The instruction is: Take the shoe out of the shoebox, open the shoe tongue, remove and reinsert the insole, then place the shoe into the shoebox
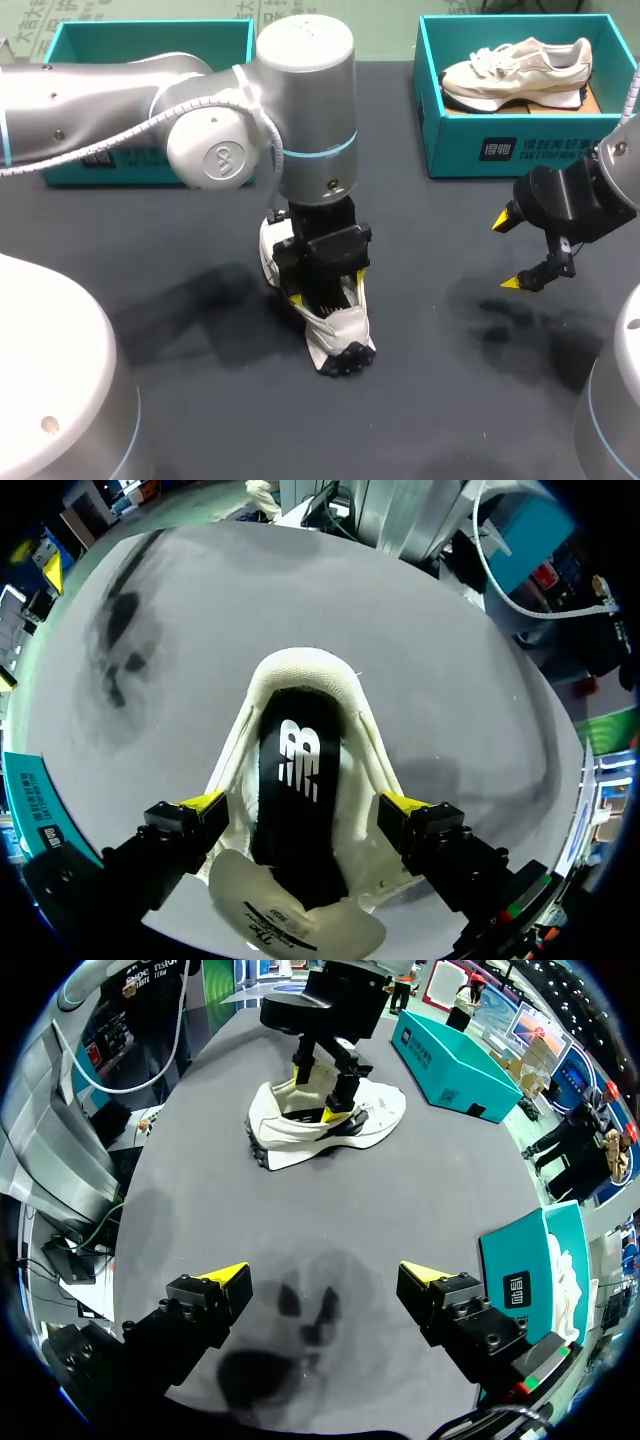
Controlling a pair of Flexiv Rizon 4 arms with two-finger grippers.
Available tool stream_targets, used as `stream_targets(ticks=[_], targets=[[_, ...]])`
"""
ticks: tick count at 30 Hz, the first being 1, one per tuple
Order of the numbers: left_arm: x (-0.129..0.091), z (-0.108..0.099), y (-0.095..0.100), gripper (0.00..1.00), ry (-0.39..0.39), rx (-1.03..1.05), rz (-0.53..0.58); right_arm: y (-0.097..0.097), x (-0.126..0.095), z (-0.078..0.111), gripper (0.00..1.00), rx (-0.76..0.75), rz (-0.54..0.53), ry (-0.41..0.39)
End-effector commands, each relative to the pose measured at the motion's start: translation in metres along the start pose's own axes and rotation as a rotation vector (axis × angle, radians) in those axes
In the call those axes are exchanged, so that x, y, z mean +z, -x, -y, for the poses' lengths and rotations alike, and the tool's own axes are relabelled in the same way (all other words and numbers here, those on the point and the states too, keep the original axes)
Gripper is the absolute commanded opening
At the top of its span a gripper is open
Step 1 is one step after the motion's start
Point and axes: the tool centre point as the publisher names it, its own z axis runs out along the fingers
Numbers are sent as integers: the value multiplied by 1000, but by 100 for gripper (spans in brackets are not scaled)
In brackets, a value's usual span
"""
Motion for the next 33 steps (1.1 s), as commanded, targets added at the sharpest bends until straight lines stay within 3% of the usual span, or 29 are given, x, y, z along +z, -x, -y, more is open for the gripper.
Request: stream_targets(ticks=[1,22,33], targets=[[-4,-11,-4,100,-14,-14,16,-2,0,0,100,0,3,-2],[-27,-54,-4,100,-20,-79,42,-2,0,0,100,0,3,-2],[-63,-72,-10,100,27,-87,84,-2,0,0,100,0,3,-2]])
